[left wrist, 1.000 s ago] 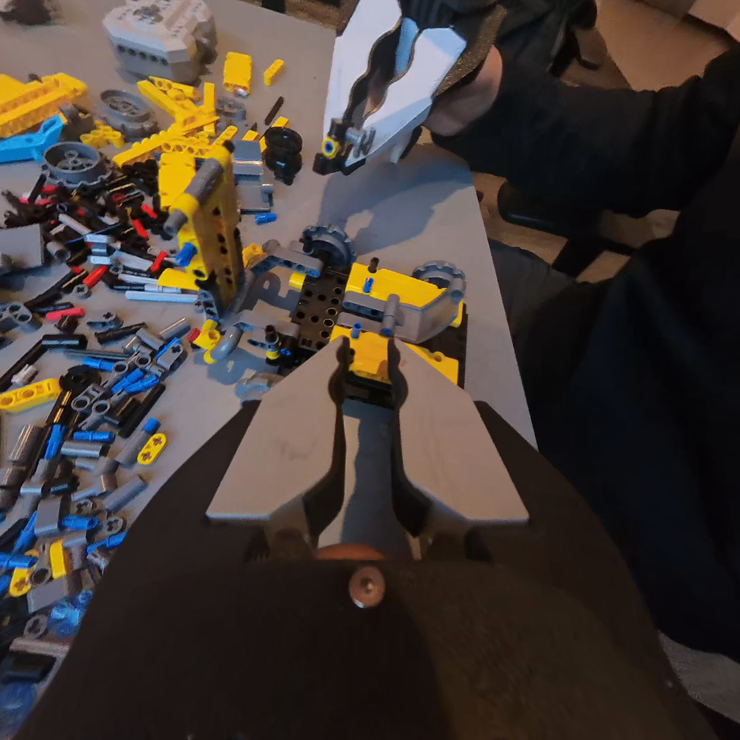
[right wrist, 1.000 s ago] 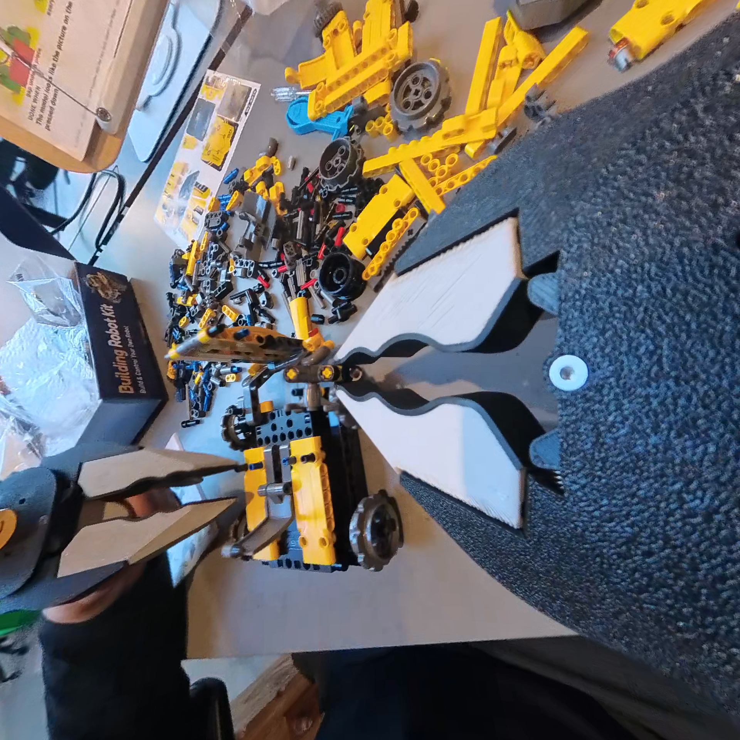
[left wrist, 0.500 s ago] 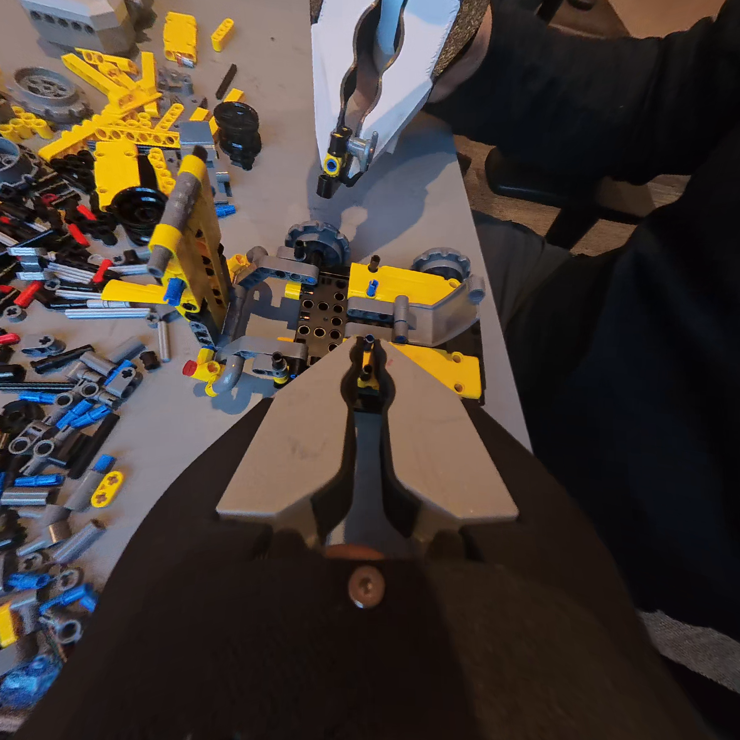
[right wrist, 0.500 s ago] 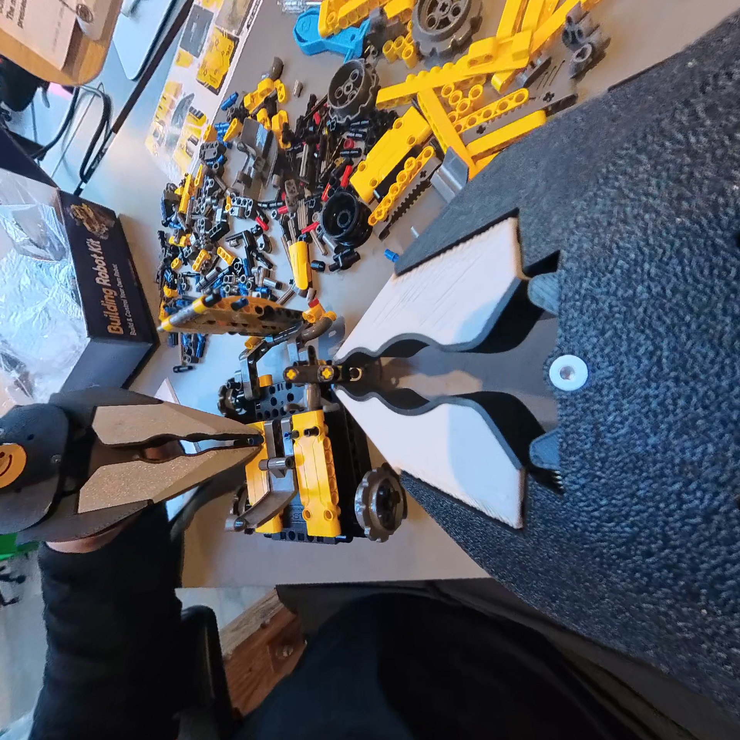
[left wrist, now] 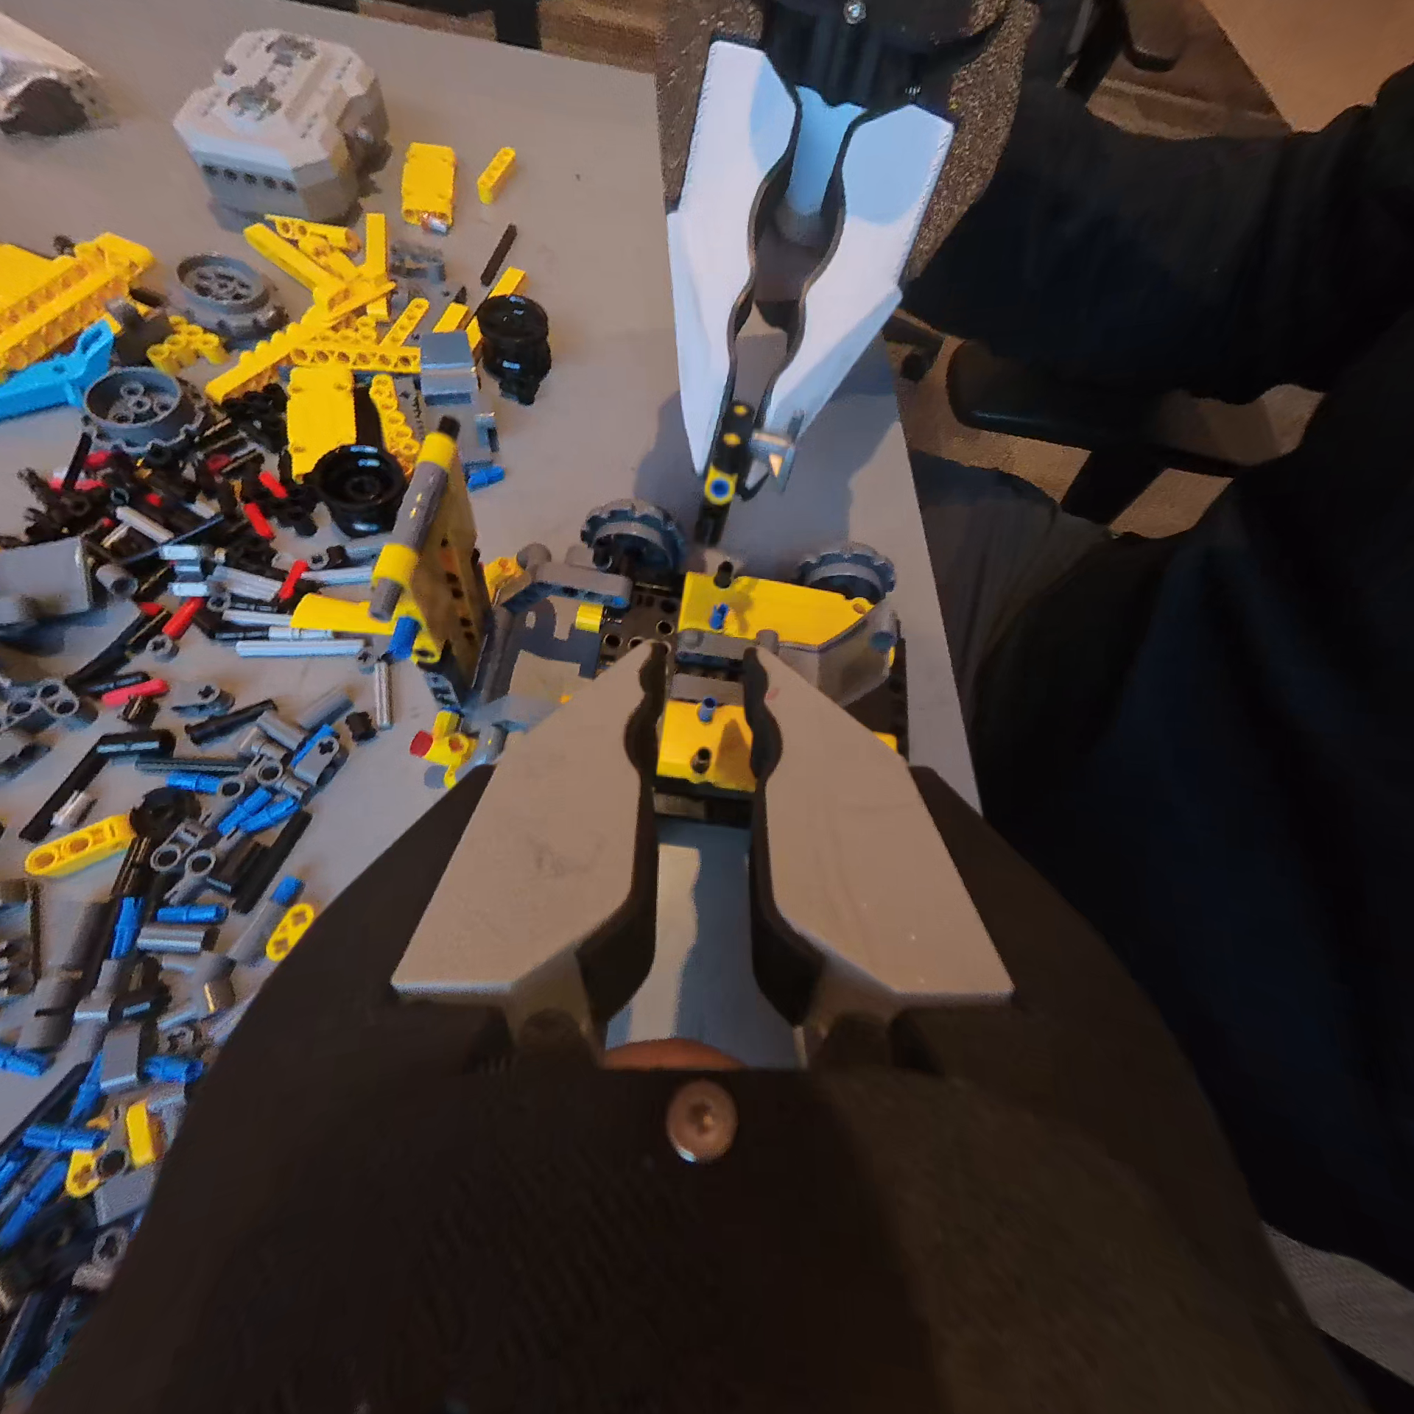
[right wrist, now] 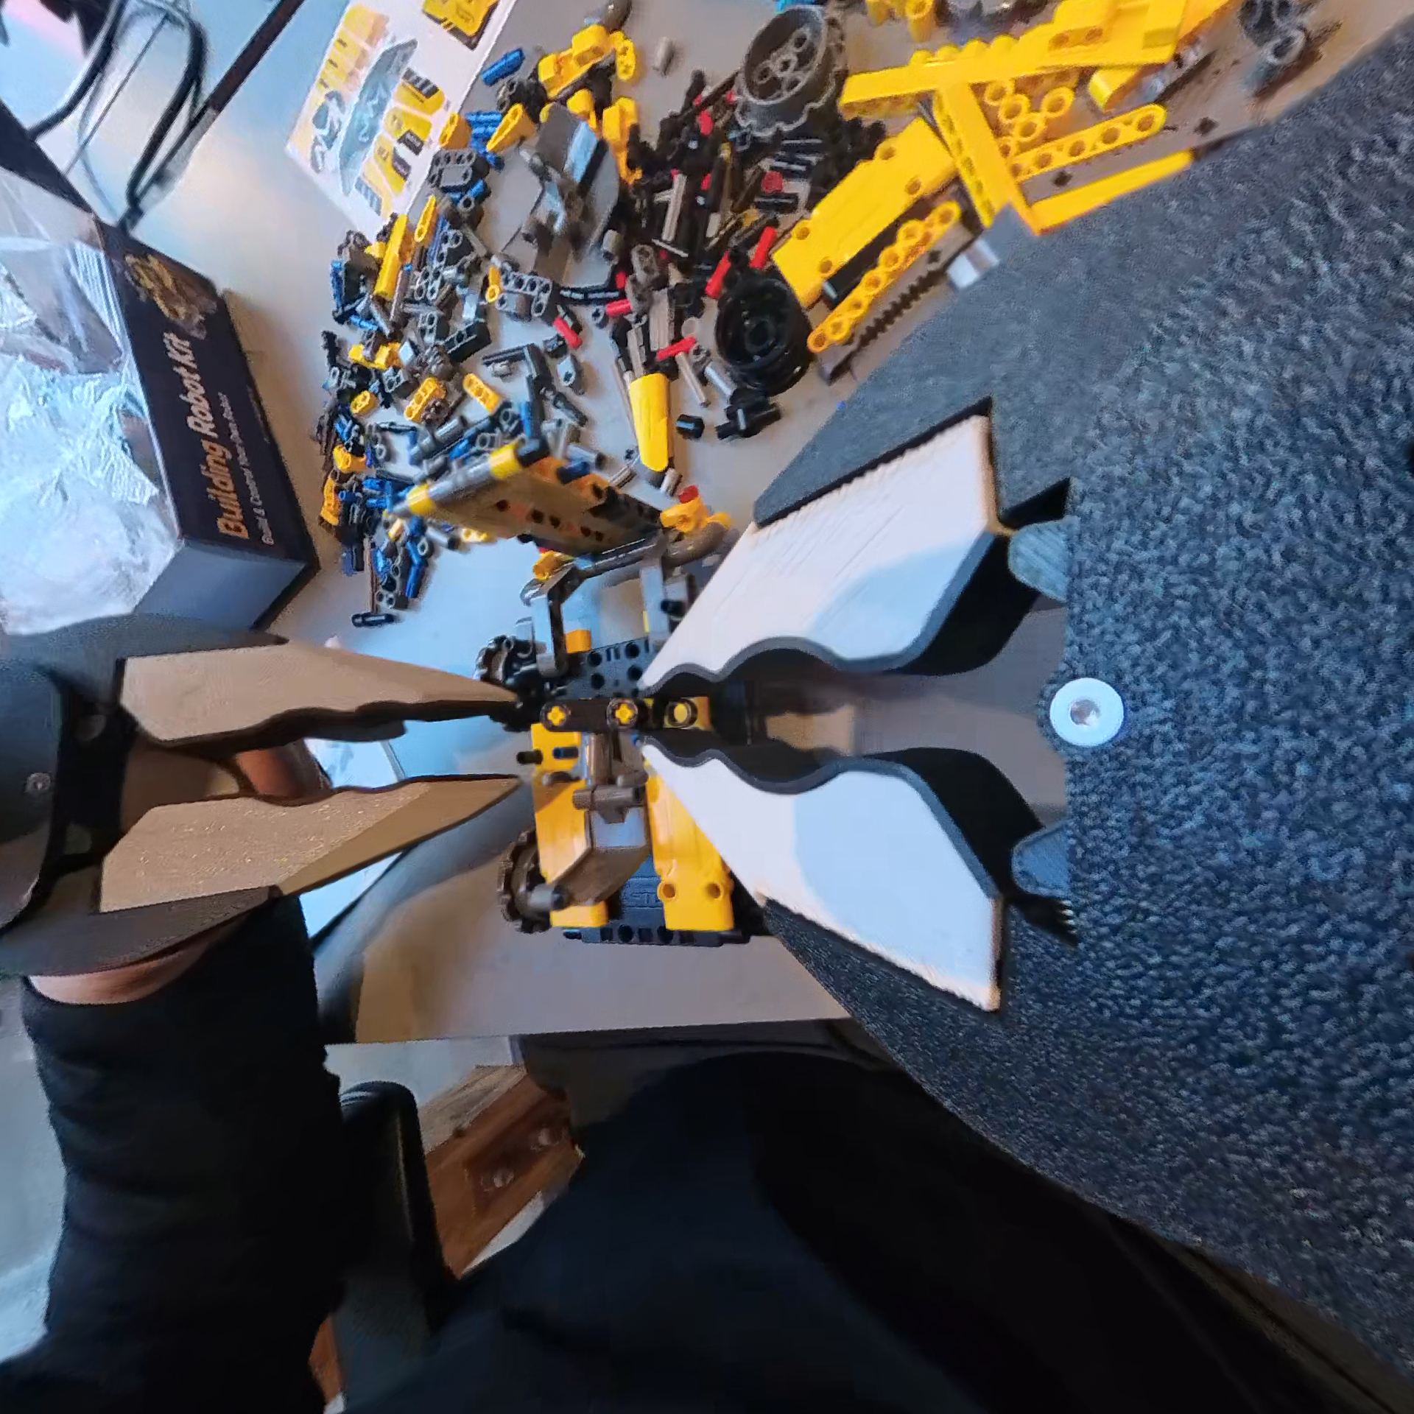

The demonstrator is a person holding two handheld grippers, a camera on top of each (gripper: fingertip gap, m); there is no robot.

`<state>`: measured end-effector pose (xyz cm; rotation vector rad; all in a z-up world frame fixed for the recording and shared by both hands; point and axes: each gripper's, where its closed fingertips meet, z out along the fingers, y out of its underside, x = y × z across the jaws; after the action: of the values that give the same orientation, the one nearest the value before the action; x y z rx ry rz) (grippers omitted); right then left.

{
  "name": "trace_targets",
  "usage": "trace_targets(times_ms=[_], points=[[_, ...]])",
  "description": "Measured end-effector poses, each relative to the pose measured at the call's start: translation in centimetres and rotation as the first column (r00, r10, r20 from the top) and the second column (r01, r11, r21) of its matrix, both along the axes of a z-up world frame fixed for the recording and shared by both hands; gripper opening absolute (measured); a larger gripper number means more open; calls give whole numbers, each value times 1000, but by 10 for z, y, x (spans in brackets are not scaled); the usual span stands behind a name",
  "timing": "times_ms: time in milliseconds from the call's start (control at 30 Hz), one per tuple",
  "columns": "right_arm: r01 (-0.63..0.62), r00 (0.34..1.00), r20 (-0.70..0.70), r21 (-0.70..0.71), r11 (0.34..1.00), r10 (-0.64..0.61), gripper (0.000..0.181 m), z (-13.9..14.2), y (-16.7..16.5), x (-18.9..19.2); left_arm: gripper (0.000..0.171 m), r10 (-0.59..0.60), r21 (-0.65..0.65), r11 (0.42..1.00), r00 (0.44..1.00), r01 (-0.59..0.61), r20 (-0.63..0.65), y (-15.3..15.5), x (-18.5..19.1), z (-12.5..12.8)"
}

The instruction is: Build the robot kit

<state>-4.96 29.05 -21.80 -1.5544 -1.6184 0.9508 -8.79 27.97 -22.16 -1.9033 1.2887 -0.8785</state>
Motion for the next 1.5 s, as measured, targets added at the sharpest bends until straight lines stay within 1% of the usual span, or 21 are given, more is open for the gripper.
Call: trace_targets(times_ms=[133, 300, 400, 533, 633, 800, 967, 1100, 1233, 1367, 1500], points=[[-47, 999, 25, 35, 998, 46, 7, 5, -10, -14, 16, -36, 18, 999, 999, 37, -17, -3, 7, -1], [-69, 993, 102, 54, 996, 63, 7, -10, -11, -25, 14, -58, 13, 998, 998, 59, -30, -7, 6, -9], [-78, 990, 123, 53, 996, 71, 7, -15, -13, -29, 7, -60, 23, 998, 997, 61, -37, -7, 4, -12], [-84, 987, 140, 57, 995, 75, 7, -21, -12, -31, 5, -58, 31, 998, 996, 60, -62, -5, 2, -18], [-93, 988, 126, 55, 994, 85, 7, -23, -12, -33, 5, -60, 32, 998, 996, 62, -70, -6, 1, -21], [-101, 989, 109, 53, 993, 95, 7, -22, -12, -33, 9, -66, 10, 998, 997, 67, -40, -8, 1, -19], [-108, 988, 117, 60, 992, 100, 7, -22, -12, -34, 5, -61, 41, 997, 998, 62, -27, -5, 1, -16], [-108, 985, 141, 87, 990, 95, 8, -24, -10, -32, 4, -70, 46, 996, 997, 71, -32, -5, 2, -24], [-94, 987, 143, 112, 989, 78, 8, -22, -5, -25, 4, -65, 48, 997, 997, 66, -30, -4, 1, -24], [-88, 990, 122, 87, 992, 77, 8, -18, -3, -21, 4, -65, 42, 997, 998, 66, -22, -4, 2, -24], [-100, 988, 124, 60, 993, 92, 7, -21, -6, -21, 4, -67, 40, 997, 998, 68, -17, -4, 2, -24]])
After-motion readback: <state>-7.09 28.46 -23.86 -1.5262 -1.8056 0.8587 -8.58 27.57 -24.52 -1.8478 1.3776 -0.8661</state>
